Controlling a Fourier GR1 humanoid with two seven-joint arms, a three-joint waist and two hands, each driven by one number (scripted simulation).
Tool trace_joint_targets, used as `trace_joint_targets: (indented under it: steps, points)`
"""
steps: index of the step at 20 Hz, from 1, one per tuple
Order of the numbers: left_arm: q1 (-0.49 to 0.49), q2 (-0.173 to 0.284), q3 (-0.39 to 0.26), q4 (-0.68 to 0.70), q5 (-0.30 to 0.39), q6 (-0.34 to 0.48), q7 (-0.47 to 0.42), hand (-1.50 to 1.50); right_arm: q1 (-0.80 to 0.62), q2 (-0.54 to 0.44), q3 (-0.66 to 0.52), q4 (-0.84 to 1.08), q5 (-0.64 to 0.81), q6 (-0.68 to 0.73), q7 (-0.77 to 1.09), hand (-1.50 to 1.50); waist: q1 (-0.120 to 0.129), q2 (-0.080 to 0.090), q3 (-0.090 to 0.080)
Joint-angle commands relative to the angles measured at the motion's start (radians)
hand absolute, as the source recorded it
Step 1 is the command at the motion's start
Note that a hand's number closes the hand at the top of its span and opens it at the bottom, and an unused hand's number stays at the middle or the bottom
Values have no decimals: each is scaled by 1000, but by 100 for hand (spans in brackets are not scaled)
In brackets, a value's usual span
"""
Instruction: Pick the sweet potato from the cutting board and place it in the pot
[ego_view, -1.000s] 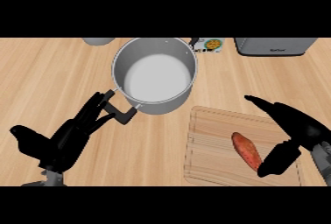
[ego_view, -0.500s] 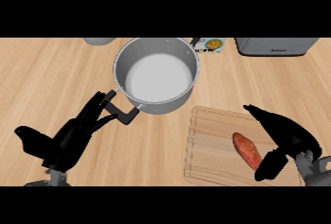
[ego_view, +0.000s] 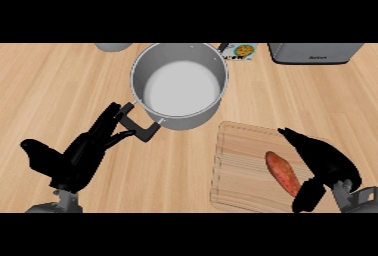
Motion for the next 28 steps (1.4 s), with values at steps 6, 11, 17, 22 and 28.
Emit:
trace_joint_targets:
  steps: [6, 11, 17, 22, 28]
  points:
    - [35, -42, -39, 59, -25, -34, -19, 0, -6, 60, -74, 81, 42, 81, -35, -150, -2, 10, -7]
    - [27, -20, -8, -9, 9, -55, 74, 0, 21, 127, -79, 118, 146, 76, -62, -150, -1, 9, -7]
    - [6, -77, -36, 24, -36, -22, 69, 0, 70, 171, -88, 222, 256, 17, -186, -150, -2, 10, -7]
    - [-39, -56, 20, 105, -15, -78, 43, 0, 98, 199, -121, 213, 289, 55, -210, -150, -5, 10, -7]
    - [2, -88, -11, 82, -74, -47, 11, 0, 68, 230, -146, 258, 265, 82, -370, 150, -3, 10, -7]
